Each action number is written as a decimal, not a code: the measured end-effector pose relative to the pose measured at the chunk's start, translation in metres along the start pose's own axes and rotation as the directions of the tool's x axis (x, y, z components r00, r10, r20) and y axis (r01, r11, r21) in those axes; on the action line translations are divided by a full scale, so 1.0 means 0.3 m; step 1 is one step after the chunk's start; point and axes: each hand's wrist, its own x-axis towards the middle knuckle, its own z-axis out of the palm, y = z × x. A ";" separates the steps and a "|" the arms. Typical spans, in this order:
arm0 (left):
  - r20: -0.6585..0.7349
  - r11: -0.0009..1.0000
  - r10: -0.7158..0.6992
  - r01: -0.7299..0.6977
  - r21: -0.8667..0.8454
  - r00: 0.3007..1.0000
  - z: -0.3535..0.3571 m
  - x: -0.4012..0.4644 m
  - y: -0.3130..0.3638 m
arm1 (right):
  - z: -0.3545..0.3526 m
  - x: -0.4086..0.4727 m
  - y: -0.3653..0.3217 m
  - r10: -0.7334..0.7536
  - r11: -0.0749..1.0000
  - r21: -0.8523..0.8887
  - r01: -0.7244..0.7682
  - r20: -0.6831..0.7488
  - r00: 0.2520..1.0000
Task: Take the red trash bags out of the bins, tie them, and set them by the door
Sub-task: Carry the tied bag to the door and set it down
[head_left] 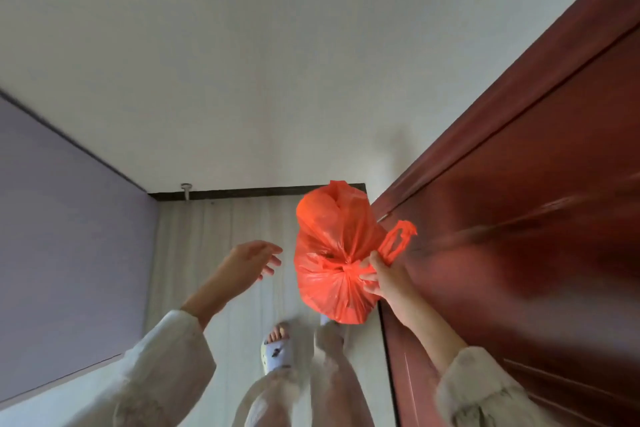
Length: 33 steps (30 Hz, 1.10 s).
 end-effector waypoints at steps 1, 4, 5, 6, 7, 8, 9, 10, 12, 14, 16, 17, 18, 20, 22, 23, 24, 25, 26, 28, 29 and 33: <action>-0.005 1.000 -0.008 0.008 -0.001 1.000 0.007 0.072 0.004 | 0.003 0.087 -0.015 0.019 1.000 0.014 -0.019 -0.009 1.000; -0.031 0.999 -0.045 0.045 -0.008 0.998 0.045 0.288 -0.017 | 0.021 0.379 -0.017 0.075 0.997 0.016 -0.075 -0.012 0.997; -0.039 0.998 -0.056 0.056 -0.003 0.998 0.062 0.362 -0.036 | 0.027 0.481 -0.005 0.091 0.996 0.010 -0.091 -0.006 0.996; -0.043 0.998 -0.064 0.064 0.011 0.997 0.081 0.437 -0.061 | 0.034 0.586 0.012 0.104 0.995 0.005 -0.104 0.003 0.995; -0.046 0.997 -0.074 0.075 0.026 0.996 0.103 0.513 -0.092 | 0.042 0.689 0.036 0.119 0.993 0.001 -0.119 0.009 0.993; -0.051 0.995 -0.089 0.091 0.035 0.995 0.126 0.587 -0.126 | 0.051 0.790 0.061 0.140 0.990 0.004 -0.140 0.007 0.990; -0.053 0.993 -0.105 0.108 0.039 0.993 0.154 0.657 -0.159 | 0.056 0.885 0.088 0.167 0.986 0.012 -0.167 -0.006 0.986; -0.052 0.991 -0.123 0.125 0.045 0.991 0.184 0.722 -0.194 | 0.060 0.974 0.117 0.195 0.981 0.018 -0.195 -0.021 0.981; -0.046 0.986 -0.158 0.160 0.050 0.986 0.244 0.840 -0.268 | 0.065 1.138 0.179 0.240 0.970 0.040 -0.239 -0.037 0.970; -0.040 0.980 -0.193 0.194 0.045 0.980 0.300 0.936 -0.339 | 0.064 1.282 0.228 0.269 0.962 0.065 -0.266 -0.044 0.962; -0.039 0.973 -0.227 0.229 0.042 0.973 0.345 1.017 -0.402 | 0.063 1.409 0.259 0.283 0.957 0.081 -0.278 -0.056 0.958; -0.041 0.969 -0.244 0.245 0.040 0.969 0.361 1.051 -0.429 | 0.065 1.464 0.269 0.283 0.957 0.088 -0.278 -0.061 0.957; -0.042 0.965 -0.259 0.261 0.039 0.965 0.374 1.081 -0.457 | 0.068 1.514 0.277 0.283 0.956 0.095 -0.276 -0.066 0.957; -0.040 0.957 -0.287 0.288 0.036 0.957 0.395 1.123 -0.505 | 0.071 1.600 0.286 0.289 0.954 0.105 -0.281 -0.073 0.954; -0.026 0.949 -0.310 0.311 0.041 0.950 0.407 1.144 -0.538 | 0.070 1.660 0.289 0.290 0.954 0.098 -0.283 -0.068 0.955; -0.020 0.946 -0.320 0.321 0.046 0.947 0.410 1.149 -0.549 | 0.069 1.682 0.288 0.287 0.955 0.102 -0.280 -0.064 0.956; -0.019 0.943 -0.328 0.328 0.050 0.945 0.410 1.152 -0.556 | 0.067 1.697 0.287 0.287 0.954 0.109 -0.279 -0.059 0.956; -0.020 0.941 -0.333 0.334 0.051 0.943 0.408 1.154 -0.558 | 0.067 1.705 0.284 0.292 0.951 0.122 -0.284 -0.053 0.955; -0.024 0.939 -0.339 0.340 0.050 0.940 0.405 1.153 -0.557 | 0.065 1.708 0.280 0.303 0.946 0.139 -0.294 -0.048 0.952; -0.028 0.936 -0.347 0.348 0.047 0.937 0.398 1.144 -0.547 | 0.060 1.695 0.269 0.326 0.932 0.183 -0.312 -0.049 0.944; -0.030 0.937 -0.345 0.346 0.047 0.938 0.394 1.137 -0.537 | 0.057 1.680 0.261 0.335 0.925 0.208 -0.318 -0.048 0.941; -0.051 0.944 -0.328 0.329 0.028 0.943 0.371 1.083 -0.465 | 0.061 1.548 0.202 0.358 0.911 0.229 -0.344 -0.025 0.933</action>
